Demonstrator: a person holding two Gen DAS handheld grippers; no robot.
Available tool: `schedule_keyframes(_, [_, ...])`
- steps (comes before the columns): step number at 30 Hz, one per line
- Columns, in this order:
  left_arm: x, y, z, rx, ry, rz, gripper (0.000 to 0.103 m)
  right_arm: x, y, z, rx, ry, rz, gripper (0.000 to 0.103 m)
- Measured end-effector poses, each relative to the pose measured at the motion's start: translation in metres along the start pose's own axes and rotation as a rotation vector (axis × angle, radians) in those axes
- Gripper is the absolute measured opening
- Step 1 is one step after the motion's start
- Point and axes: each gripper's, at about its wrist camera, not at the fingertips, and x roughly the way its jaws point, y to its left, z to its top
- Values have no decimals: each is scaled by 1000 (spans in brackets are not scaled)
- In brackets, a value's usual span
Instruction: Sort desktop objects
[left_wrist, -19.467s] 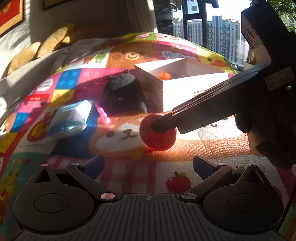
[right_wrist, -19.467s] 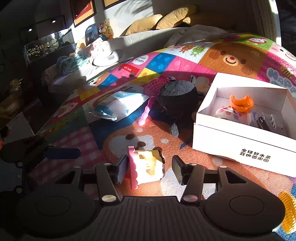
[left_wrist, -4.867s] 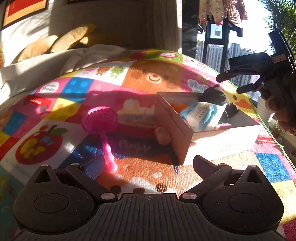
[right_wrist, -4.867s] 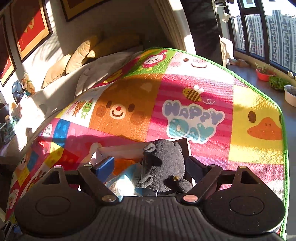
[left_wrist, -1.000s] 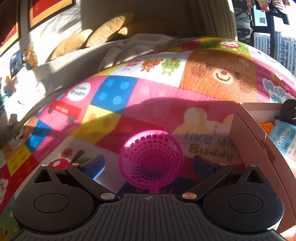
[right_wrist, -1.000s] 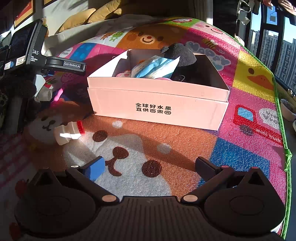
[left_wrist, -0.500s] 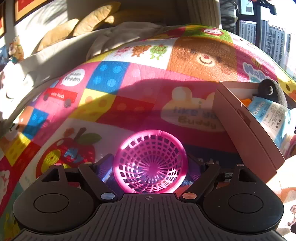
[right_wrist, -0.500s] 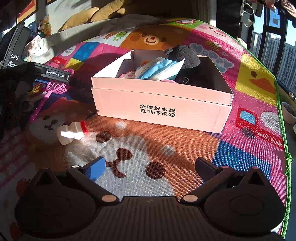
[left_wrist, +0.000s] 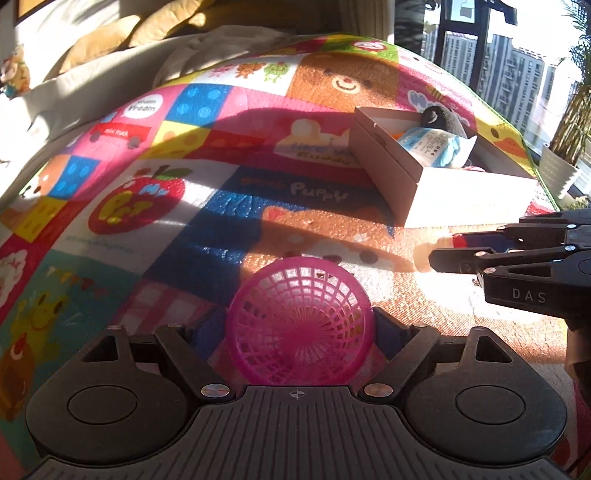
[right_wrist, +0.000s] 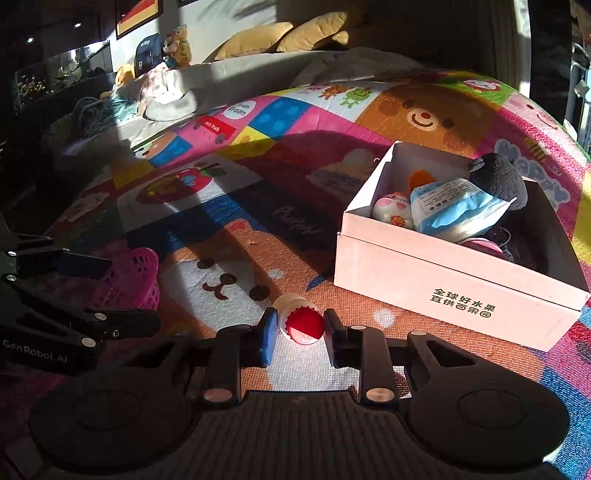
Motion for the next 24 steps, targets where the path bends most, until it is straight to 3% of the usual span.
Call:
schedule_keyframes(5, [5,-38,3,25,-3,-88,88,-53,-23,-29,33,0,-94,26])
schedule_keyframes(9, [8,-81,4,93,-35,-150,95,-87,-34,-59,17,10,-200,26])
schedule_keyframes(12, [16,-103,7,115,-44,-148,98,-96,-37,-72,36,16,-237,26])
schedule_keyframes(16, [1,-103,3,121,-44,-95,102,-107,-36,-83,82,-20,-252,27])
schedule_keyframes(18, [-20,-91,-8,139,-73,-34,103,-116,-34,-83,99,-49,-253,37])
schedule_keyframes(20, [-35,-78,-20,136,-95,29,103,-124,-31,-84,100,-94,-263,62])
schedule_keyframes(21, [-39,-72,-26,123,-94,49,103,-129,-29,-84,94,-128,-273,68])
schedule_keyframes(24, [-40,-56,-44,41,-12,19,103,-136,-26,-84,99,-167,-282,85])
